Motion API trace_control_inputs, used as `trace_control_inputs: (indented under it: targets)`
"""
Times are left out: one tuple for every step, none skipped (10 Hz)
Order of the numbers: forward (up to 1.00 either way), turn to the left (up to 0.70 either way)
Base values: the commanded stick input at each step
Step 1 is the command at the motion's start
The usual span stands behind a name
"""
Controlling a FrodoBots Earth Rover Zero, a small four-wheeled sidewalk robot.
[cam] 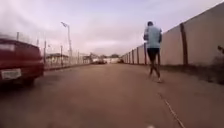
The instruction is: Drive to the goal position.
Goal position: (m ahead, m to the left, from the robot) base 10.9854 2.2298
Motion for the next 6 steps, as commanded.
trace_control_inputs:
  targets:
    - [0.50, 0.00]
    - [0.50, 0.00]
    - [0.50, 0.00]
    - [0.50, 0.25]
    - [0.50, 0.50]
    - [0.50, 0.50]
